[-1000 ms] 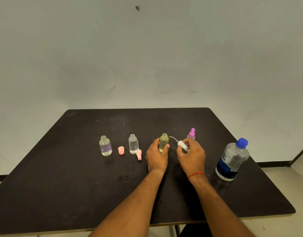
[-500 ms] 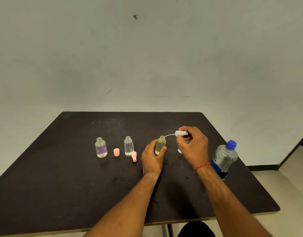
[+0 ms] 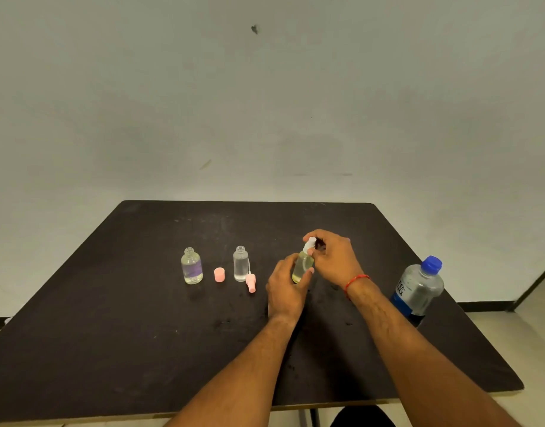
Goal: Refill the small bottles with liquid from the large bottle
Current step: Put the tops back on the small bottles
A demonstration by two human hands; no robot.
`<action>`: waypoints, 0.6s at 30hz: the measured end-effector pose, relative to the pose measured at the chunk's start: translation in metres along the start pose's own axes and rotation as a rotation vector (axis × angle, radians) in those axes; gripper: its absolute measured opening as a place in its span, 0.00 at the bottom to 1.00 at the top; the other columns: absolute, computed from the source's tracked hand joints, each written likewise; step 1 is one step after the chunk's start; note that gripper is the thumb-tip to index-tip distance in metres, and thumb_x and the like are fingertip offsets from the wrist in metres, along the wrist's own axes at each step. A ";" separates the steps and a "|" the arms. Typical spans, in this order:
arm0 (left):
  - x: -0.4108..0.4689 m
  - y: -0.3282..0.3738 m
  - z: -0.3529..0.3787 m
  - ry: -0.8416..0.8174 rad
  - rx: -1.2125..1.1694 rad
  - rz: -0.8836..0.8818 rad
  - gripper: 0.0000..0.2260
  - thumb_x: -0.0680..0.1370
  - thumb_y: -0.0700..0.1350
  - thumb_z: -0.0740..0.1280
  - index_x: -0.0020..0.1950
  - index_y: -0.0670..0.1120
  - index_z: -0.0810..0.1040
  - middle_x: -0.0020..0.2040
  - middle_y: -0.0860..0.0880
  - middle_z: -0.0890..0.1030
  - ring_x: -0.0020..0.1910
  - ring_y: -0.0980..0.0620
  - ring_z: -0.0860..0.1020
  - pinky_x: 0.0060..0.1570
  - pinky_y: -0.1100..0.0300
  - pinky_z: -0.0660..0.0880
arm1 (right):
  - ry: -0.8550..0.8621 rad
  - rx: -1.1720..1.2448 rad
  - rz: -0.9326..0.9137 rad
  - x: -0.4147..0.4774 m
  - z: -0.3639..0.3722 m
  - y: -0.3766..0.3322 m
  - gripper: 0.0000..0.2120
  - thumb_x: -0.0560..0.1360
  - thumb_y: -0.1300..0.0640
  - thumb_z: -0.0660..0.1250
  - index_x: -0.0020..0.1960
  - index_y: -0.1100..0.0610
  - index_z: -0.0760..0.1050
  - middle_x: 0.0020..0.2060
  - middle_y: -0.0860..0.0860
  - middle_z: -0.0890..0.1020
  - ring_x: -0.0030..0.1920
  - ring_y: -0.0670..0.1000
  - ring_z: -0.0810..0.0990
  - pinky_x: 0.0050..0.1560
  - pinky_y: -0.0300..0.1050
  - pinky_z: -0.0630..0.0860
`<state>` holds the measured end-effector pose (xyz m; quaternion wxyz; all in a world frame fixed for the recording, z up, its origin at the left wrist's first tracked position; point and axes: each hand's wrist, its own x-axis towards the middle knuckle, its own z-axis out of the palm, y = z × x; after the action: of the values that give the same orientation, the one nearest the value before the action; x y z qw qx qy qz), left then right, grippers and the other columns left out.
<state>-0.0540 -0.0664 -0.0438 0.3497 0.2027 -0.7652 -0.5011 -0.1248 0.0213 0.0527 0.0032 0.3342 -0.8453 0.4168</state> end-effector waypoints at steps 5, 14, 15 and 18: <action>0.000 -0.002 0.001 0.012 -0.011 0.009 0.15 0.77 0.51 0.74 0.62 0.54 0.79 0.54 0.57 0.80 0.52 0.58 0.80 0.53 0.54 0.80 | 0.063 0.008 0.006 -0.001 0.008 0.001 0.11 0.75 0.63 0.70 0.55 0.53 0.78 0.45 0.47 0.81 0.46 0.45 0.80 0.51 0.38 0.79; -0.001 0.001 0.001 0.032 -0.071 -0.027 0.17 0.77 0.48 0.74 0.65 0.53 0.79 0.54 0.56 0.80 0.53 0.59 0.79 0.53 0.59 0.78 | 0.133 -0.029 0.042 -0.002 0.016 0.000 0.27 0.70 0.48 0.76 0.64 0.50 0.71 0.47 0.46 0.80 0.48 0.46 0.80 0.54 0.44 0.79; -0.001 0.001 0.001 0.029 -0.077 -0.025 0.16 0.77 0.48 0.74 0.64 0.53 0.80 0.53 0.57 0.80 0.53 0.61 0.79 0.53 0.61 0.77 | 0.122 -0.009 0.033 -0.001 0.016 0.000 0.28 0.71 0.52 0.76 0.67 0.50 0.69 0.51 0.47 0.80 0.52 0.47 0.79 0.57 0.45 0.78; -0.001 0.000 0.001 0.007 -0.069 -0.025 0.16 0.77 0.48 0.74 0.64 0.53 0.79 0.55 0.58 0.80 0.54 0.63 0.78 0.53 0.64 0.76 | 0.083 0.071 0.022 0.000 0.017 0.002 0.29 0.73 0.67 0.71 0.69 0.48 0.69 0.55 0.48 0.81 0.55 0.49 0.80 0.60 0.48 0.78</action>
<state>-0.0538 -0.0653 -0.0439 0.3528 0.2020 -0.7437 -0.5307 -0.1209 0.0101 0.0403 0.0217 0.3074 -0.8327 0.4601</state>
